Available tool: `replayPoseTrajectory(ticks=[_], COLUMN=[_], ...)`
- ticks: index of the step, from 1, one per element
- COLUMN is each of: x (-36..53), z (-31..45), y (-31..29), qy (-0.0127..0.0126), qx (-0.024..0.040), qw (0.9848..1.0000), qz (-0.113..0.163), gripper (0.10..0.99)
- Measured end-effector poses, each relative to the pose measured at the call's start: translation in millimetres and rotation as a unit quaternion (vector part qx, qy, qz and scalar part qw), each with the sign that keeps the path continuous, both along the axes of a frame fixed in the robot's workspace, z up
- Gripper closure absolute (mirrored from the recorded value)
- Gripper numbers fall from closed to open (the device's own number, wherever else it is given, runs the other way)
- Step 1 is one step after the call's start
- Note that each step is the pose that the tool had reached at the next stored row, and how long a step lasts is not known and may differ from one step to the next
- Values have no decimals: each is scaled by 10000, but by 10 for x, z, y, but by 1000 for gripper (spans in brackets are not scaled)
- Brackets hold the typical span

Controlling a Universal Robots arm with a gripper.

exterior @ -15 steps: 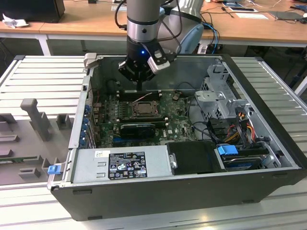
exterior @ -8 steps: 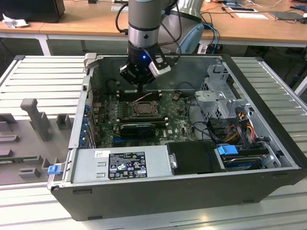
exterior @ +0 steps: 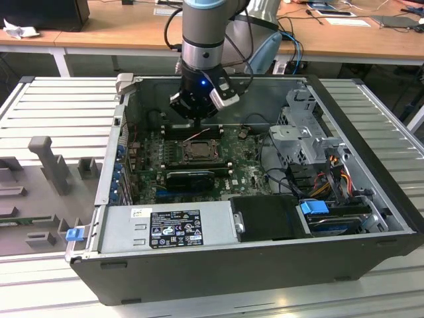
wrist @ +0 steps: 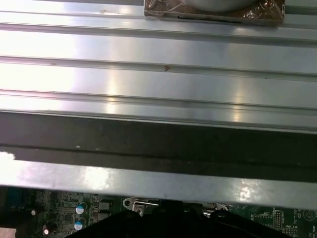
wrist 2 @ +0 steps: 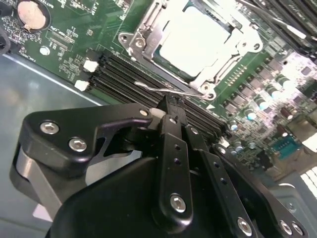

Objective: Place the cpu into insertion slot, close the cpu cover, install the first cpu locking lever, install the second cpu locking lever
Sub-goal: 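Install the first cpu locking lever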

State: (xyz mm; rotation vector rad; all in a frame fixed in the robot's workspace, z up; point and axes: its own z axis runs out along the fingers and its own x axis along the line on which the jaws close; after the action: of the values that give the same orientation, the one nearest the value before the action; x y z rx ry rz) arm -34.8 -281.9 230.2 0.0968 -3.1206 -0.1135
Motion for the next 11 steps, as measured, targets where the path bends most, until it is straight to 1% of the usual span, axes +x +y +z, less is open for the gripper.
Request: replayPoseTrajectory(ticks=[5, 7, 11], x=[39, 44, 97], z=[-35, -49, -65], y=[20, 24, 25], qy=[0, 0, 0], qx=[1, 2, 2], qw=[10000, 10000, 10000], qz=[8, 64, 78], gripper=[980, 980, 980])
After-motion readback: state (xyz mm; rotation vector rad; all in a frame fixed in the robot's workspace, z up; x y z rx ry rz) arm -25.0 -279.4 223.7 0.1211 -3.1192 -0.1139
